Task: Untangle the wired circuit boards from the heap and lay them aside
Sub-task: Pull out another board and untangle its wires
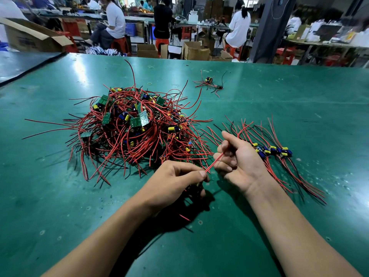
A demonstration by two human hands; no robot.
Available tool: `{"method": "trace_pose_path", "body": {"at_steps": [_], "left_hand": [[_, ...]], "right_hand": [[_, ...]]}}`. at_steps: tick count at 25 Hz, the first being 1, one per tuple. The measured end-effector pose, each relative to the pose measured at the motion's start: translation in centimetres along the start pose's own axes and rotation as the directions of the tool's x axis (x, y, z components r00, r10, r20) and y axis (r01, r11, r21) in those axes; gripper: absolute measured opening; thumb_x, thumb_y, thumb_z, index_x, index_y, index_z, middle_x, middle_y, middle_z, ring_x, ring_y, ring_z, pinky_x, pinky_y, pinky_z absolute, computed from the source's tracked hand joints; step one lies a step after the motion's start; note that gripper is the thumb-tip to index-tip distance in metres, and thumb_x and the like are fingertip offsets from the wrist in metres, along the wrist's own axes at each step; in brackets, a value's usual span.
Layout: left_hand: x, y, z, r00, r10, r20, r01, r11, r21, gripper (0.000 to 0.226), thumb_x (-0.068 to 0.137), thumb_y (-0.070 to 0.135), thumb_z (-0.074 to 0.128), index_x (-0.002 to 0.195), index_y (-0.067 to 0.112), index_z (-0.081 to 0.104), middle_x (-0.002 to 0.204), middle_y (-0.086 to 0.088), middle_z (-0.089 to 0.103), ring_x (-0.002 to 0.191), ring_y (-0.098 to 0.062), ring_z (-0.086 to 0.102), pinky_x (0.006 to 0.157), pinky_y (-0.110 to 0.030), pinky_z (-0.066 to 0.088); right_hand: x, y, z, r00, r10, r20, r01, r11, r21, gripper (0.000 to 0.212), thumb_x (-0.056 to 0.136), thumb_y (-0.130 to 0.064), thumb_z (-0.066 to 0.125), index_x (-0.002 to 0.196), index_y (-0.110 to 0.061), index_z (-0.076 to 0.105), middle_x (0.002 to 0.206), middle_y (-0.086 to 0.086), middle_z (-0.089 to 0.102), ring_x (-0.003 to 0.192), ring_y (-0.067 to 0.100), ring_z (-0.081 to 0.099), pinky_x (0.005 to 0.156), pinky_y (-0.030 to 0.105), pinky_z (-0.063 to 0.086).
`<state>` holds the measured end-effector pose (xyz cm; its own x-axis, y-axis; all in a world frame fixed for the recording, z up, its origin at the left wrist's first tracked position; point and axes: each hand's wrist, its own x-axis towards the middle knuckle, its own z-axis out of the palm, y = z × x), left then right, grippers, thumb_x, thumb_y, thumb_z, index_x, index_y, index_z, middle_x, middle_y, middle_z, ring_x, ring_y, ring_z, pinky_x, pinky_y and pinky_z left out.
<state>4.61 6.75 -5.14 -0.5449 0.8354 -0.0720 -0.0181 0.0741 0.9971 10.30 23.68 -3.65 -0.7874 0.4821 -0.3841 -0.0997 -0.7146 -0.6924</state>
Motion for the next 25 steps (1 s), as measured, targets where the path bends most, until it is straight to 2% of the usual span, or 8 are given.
{"method": "trace_pose_path", "body": {"at_steps": [3,5,8,11,15,17,20,25], "left_hand": [[-0.1,-0.1,0.0,1.0,0.019,-0.011,-0.019,1.0,0.019,0.017,0.093,0.014,0.062,0.084,0.006,0.075,0.066,-0.011,0.07,0.059,-0.015,0.061,0.06,-0.019,0.049],[-0.1,-0.1,0.0,0.999,0.023,-0.041,-0.022,1.0,0.007,0.018,0.094,0.013,0.061,0.084,0.005,0.073,0.064,-0.011,0.07,0.056,-0.013,0.061,0.057,-0.019,0.048],[0.1,-0.2,0.0,0.994,0.004,-0.111,-0.012,0.997,-0.071,0.019,0.094,0.014,0.06,0.083,0.007,0.073,0.064,-0.013,0.07,0.057,-0.018,0.061,0.061,-0.026,0.05],[0.3,-0.3,-0.1,0.988,-0.003,-0.157,-0.019,0.99,-0.138,0.023,0.094,0.013,0.059,0.078,0.012,0.076,0.066,-0.015,0.07,0.058,-0.022,0.064,0.065,-0.033,0.052],[0.4,-0.2,-0.3,0.99,-0.032,-0.141,0.008,0.986,-0.166,0.019,0.092,0.014,0.062,0.08,0.009,0.076,0.068,-0.016,0.07,0.059,-0.023,0.063,0.063,-0.03,0.052],[0.3,-0.1,-0.3,0.994,-0.038,-0.1,0.024,0.991,-0.135,0.019,0.092,0.015,0.062,0.08,0.009,0.076,0.068,-0.016,0.07,0.059,-0.022,0.062,0.061,-0.027,0.052],[0.1,0.0,-0.2,0.999,-0.023,-0.047,0.021,0.999,-0.047,0.019,0.093,0.016,0.063,0.081,0.006,0.075,0.067,-0.013,0.07,0.057,-0.017,0.061,0.057,-0.021,0.05],[0.0,0.1,-0.1,0.999,-0.012,-0.03,0.011,1.0,-0.029,0.02,0.093,0.018,0.063,0.083,0.005,0.075,0.067,-0.012,0.07,0.058,-0.015,0.062,0.057,-0.02,0.049]], "right_hand": [[-0.2,0.1,0.2,0.998,0.024,0.051,-0.025,1.0,0.015,0.043,0.099,-0.031,0.059,0.06,-0.014,0.051,0.05,-0.006,0.036,0.03,0.004,0.021,0.027,0.017,0.019],[-0.2,0.4,0.0,0.994,-0.103,0.049,0.111,0.965,-0.239,0.048,0.1,-0.044,0.055,0.066,-0.01,0.061,0.052,-0.006,0.029,0.034,0.005,0.02,0.03,0.017,0.018],[-0.4,1.0,-0.6,0.941,-0.237,0.241,0.338,0.665,-0.666,0.051,0.096,-0.057,0.055,0.085,-0.012,0.077,0.052,-0.005,0.034,0.041,0.009,0.029,0.04,0.022,0.028],[-0.8,1.8,-0.5,0.897,-0.099,0.431,0.417,0.513,-0.75,0.033,0.098,-0.043,0.061,0.092,-0.017,0.079,0.068,0.0,0.071,0.059,0.01,0.063,0.063,0.028,0.054],[-0.6,2.1,-0.4,0.918,-0.205,0.339,0.39,0.619,-0.681,0.03,0.096,-0.037,0.065,0.086,-0.012,0.079,0.057,-0.002,0.065,0.05,0.01,0.059,0.057,0.028,0.053],[-0.2,1.9,-0.5,0.928,-0.294,0.23,0.372,0.671,-0.641,0.03,0.097,-0.035,0.064,0.085,-0.011,0.078,0.043,-0.008,0.04,0.037,0.006,0.035,0.044,0.019,0.038],[0.4,1.1,-0.7,0.927,-0.362,0.095,0.357,0.78,-0.514,0.029,0.1,-0.031,0.06,0.085,-0.011,0.075,0.054,-0.007,0.022,0.041,0.006,0.018,0.037,0.017,0.019],[0.2,0.3,-0.1,0.987,-0.111,0.12,0.115,0.993,-0.023,0.039,0.102,-0.03,0.053,0.077,-0.01,0.077,0.057,-0.006,0.035,0.033,0.003,0.022,0.033,0.016,0.02]]}}
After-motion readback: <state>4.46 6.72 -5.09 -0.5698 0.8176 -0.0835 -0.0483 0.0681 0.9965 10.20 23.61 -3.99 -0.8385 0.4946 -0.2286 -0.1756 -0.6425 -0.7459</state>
